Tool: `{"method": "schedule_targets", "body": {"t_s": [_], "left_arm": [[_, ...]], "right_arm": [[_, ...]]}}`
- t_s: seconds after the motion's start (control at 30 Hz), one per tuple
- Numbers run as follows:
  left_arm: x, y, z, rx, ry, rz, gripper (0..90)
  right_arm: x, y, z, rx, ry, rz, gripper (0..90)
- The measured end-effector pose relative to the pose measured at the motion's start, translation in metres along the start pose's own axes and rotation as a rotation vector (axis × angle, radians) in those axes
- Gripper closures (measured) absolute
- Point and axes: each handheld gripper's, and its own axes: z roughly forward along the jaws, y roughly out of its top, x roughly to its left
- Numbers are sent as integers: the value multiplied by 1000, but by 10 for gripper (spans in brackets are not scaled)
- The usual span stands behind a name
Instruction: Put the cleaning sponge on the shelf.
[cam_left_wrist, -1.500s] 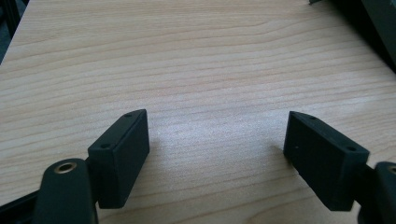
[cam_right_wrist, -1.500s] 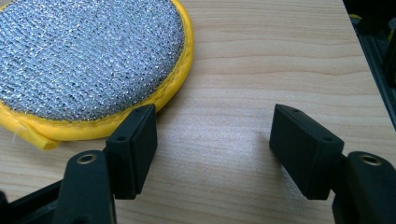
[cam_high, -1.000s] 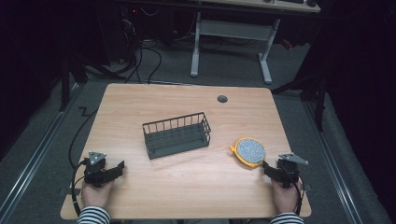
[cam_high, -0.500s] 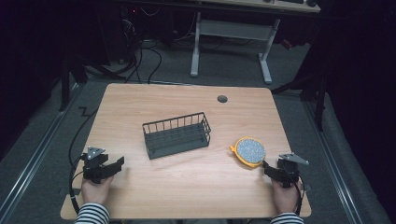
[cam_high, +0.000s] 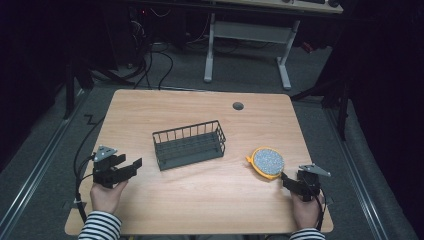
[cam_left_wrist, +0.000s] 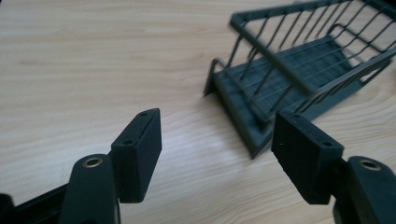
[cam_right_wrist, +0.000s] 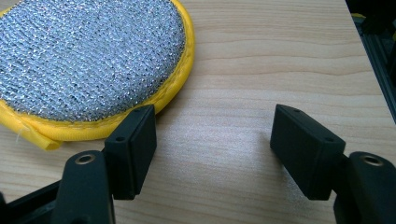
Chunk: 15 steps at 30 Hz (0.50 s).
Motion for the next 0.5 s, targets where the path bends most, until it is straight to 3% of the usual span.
{"method": "schedule_targets", "body": {"t_s": [0.2, 0.33, 0.47, 0.5], "left_arm": [[-19, 26, 13, -7, -29, 38, 345], [-25, 36, 25, 8, -22, 51, 348], [-28, 48, 42, 26, 4, 54, 354], [-28, 55, 53, 40, 20, 59, 357]], "right_arm": [[0, 0, 0, 0, 1, 0, 317], [0, 0, 0, -1, 1, -2, 317], [0, 0, 0, -1, 3, -6, 317], [0, 0, 0, -2, 2, -7, 317]]}}
